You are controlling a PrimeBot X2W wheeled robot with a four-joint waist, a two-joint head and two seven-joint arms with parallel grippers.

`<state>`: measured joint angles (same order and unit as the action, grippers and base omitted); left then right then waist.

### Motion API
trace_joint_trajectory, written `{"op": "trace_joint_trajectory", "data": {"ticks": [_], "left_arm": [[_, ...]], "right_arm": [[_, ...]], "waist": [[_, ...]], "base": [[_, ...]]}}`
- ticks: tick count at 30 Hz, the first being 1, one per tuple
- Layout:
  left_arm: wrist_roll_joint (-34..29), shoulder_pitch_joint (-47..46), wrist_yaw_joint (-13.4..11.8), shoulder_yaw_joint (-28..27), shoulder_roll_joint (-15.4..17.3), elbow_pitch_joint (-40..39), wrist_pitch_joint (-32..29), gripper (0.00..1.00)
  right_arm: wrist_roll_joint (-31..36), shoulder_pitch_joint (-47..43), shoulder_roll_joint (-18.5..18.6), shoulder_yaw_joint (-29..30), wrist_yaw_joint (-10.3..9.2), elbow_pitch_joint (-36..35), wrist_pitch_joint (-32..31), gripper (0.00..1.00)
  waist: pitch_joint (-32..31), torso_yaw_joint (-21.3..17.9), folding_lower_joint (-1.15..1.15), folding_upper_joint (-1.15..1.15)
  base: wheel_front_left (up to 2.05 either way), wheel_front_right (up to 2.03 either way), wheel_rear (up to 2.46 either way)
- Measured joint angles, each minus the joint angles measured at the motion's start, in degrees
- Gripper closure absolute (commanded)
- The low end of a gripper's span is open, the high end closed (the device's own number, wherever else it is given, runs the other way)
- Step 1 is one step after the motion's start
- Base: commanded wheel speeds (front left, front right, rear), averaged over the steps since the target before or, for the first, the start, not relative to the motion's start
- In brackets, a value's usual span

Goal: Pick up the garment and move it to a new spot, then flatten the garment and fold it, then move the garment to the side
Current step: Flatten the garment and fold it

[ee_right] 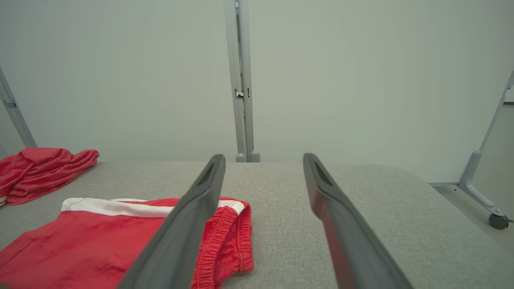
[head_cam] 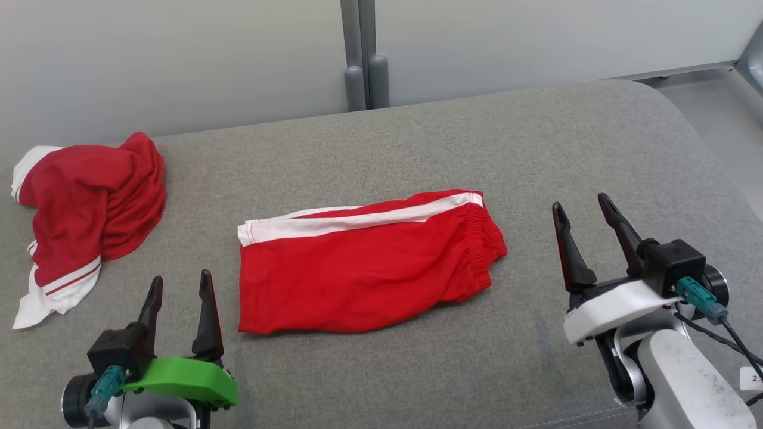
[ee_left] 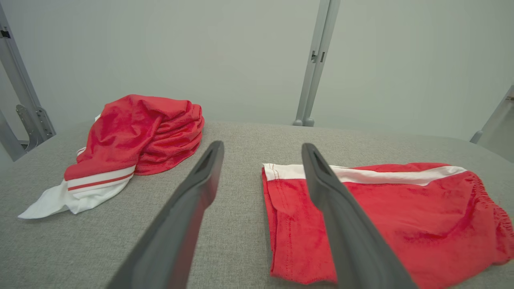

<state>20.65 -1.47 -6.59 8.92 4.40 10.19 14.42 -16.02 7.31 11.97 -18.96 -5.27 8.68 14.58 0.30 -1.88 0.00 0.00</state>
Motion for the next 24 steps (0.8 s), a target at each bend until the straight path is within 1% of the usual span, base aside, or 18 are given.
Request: {"op": "trace_joint_trajectory", "data": {"ticks": [2,6,24], "left_arm": [[-0.16,0.94,0.00,-0.27,-0.16,-1.00,0.00,0.00],[-0.77,2.81,-0.02,-0.77,-0.34,-2.30,0.00,0.00],[-1.76,6.86,-0.09,-1.19,-1.26,-7.11,0.00,0.00]], "right_arm": [[-0.02,-0.74,-0.35,0.32,-0.38,-0.05,0.00,0.00],[-0.04,-1.79,-0.98,0.40,-0.38,-0.04,0.00,0.00],[-0.02,-2.76,-1.11,0.82,-0.38,-0.58,0.00,0.00]], "waist": [[-0.12,0.04,0.00,0.00],[-0.30,0.20,0.00,0.00],[-0.18,0.61,0.00,0.00]], "base": [[0.00,0.00,0.00],[0.00,0.00,0.00],[0.00,0.00,0.00]]}}
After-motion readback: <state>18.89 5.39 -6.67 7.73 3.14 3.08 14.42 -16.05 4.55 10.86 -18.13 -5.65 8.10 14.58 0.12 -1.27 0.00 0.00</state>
